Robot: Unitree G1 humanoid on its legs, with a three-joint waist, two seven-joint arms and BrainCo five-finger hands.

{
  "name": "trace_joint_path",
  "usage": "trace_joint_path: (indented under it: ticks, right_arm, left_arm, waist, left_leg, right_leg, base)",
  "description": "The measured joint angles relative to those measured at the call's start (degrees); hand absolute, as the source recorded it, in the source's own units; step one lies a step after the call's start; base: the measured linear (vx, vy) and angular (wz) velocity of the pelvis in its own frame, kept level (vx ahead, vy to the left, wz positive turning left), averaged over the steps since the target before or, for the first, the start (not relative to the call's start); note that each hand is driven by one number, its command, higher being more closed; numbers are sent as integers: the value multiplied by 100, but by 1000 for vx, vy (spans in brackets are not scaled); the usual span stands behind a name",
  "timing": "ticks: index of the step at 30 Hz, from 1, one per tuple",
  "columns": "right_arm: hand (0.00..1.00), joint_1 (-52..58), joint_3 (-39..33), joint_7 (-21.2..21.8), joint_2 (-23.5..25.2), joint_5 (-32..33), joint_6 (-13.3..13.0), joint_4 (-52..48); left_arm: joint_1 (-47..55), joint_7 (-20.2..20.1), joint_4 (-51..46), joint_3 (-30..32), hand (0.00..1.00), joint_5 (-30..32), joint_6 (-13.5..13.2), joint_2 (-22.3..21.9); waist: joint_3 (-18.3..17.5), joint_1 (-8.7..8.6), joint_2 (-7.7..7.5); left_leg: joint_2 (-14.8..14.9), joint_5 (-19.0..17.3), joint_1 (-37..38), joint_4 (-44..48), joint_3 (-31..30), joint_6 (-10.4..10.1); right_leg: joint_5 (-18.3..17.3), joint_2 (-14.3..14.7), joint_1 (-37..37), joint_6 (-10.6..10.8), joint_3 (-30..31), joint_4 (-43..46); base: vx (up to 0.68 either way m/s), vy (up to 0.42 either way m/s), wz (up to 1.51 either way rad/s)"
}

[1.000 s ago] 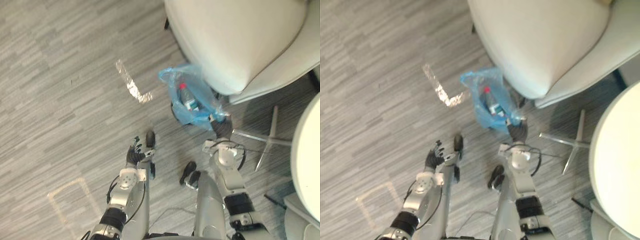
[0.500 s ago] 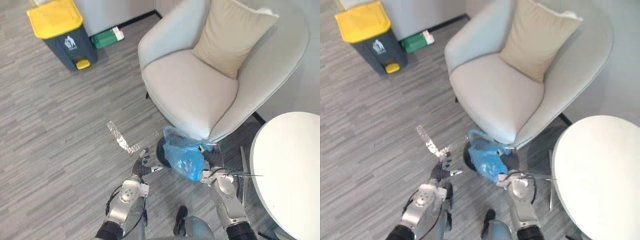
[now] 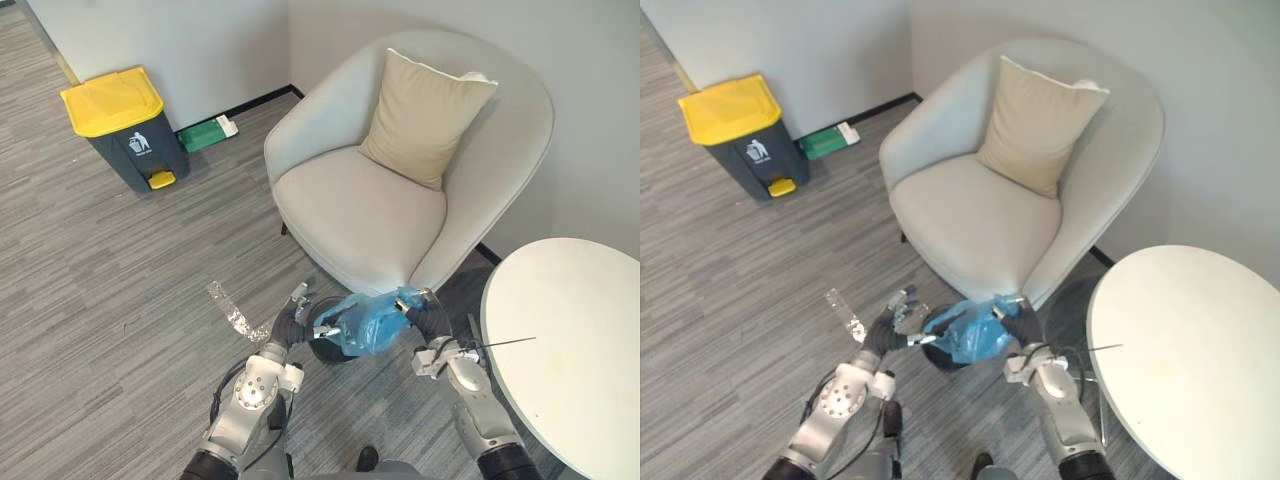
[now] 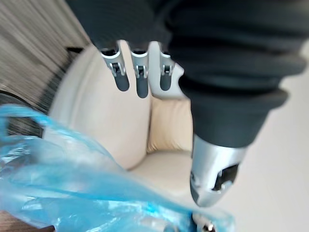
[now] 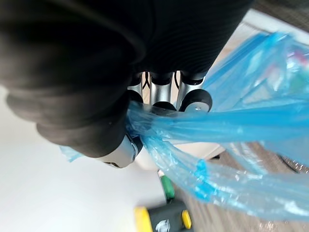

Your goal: Gather rubbish on tea table into small bin, then transfer packed bag to large trash can.

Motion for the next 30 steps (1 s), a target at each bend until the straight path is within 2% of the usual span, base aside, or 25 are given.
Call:
trace_joint_path:
  ticks: [3, 9, 14, 23, 30]
  right_arm:
    - [100, -14, 29, 309, -440, 400, -21, -308]
    - [100, -24, 197, 472, -465, 728, -20, -306]
    - [100, -54, 406, 415, -131, 715, -14, -305]
    - [100, -468, 711, 32, 532, 704, 25, -261]
    - [100, -654, 942, 26, 704, 1043, 70, -258]
  left_arm:
    - [-149, -129, -209, -266, 0, 224, -139, 283]
    - [-393, -117, -353, -484, 0, 850, -243, 372]
    - [-466, -69, -365, -698, 0, 1315, -247, 296]
    - [-513, 267, -204, -717, 0, 1637, -167, -89]
    - [-516, 430, 145, -687, 0, 1747, -114, -160]
  waist:
    - [-84, -15, -39]
    - [-215, -62, -62]
    - [-291, -63, -57]
    - [-344, -43, -69]
    - [-450, 27, -227]
  left_leg:
    - [-5, 0, 0, -2, 19, 0]
    - [-4, 1, 38, -7, 22, 1]
    - [43, 8, 51, -34, 46, -8]
    - [91, 38, 57, -33, 18, -45]
    - [102, 49, 50, -5, -45, -59]
  right_leg:
    - [90, 4, 33, 17, 46, -109]
    - [153, 13, 90, 4, 87, -190]
    - [174, 54, 75, -24, 144, -193]
    - [185, 104, 70, -42, 154, -193]
    - [185, 130, 109, -43, 114, -192]
  base:
    - [-9, 15, -8]
    - [-2, 3, -3]
    - [-30, -3, -6]
    - [-10, -2, 0]
    - [4, -5, 2]
